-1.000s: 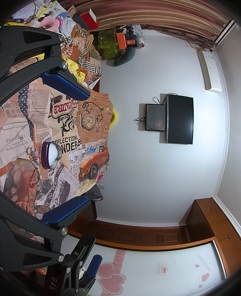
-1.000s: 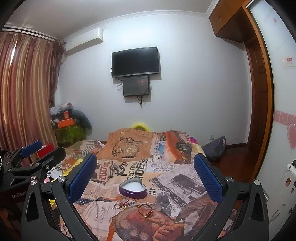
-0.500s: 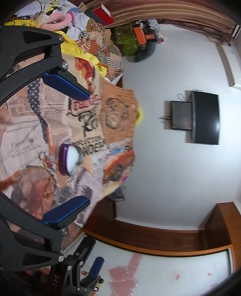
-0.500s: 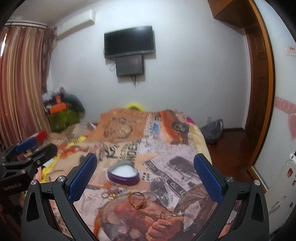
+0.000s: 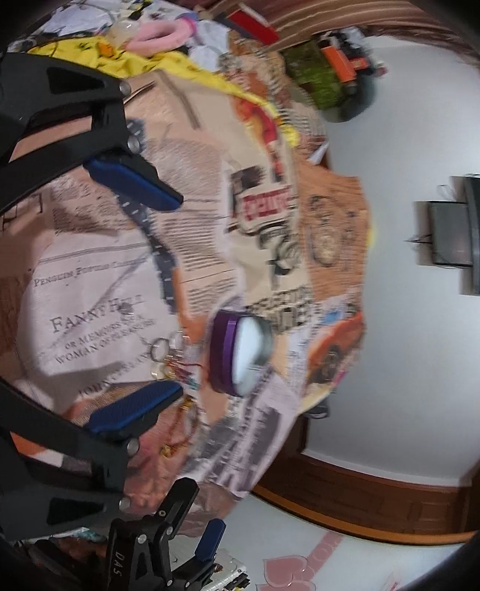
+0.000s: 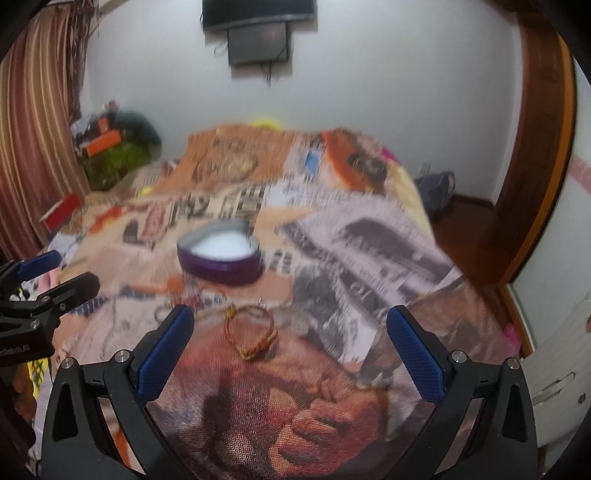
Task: Organize jewelry
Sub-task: 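Move the open right gripper down to the red-and-gold braided bracelet, then close the right gripper on the braided bracelet and lift it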
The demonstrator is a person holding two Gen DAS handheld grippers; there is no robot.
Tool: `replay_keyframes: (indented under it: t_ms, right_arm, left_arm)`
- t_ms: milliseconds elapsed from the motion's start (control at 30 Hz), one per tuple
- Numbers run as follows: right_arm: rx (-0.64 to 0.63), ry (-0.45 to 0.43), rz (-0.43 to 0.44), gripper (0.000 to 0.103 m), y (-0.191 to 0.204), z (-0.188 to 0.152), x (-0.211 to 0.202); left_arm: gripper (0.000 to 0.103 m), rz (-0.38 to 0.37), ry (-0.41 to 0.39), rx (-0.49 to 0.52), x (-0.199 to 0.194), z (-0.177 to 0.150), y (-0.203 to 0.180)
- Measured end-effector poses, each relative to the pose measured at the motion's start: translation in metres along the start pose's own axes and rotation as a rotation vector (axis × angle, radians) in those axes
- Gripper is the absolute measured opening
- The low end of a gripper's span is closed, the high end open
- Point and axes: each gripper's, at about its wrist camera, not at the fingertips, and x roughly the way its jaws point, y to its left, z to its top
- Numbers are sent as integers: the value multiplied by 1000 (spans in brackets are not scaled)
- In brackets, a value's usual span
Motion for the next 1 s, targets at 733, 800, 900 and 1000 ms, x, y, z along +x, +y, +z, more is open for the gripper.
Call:
replay_keyframes:
  t_ms: [733, 800, 900, 1000]
  right_arm:
    - [23, 171, 195, 60, 1, -8, 52]
    - [22, 180, 209, 57, 2, -8, 54]
    - [18, 191, 219, 53, 3, -7, 59]
    - [12, 198, 224, 48, 4, -7, 62]
  left_arm:
    - [32, -174, 189, -14, 31, -24, 1]
    - [32, -170, 190, -16, 32, -24, 2]
    - [32, -159, 190, -32, 36, -23, 6]
    - [23, -143, 188, -35, 38, -22, 8]
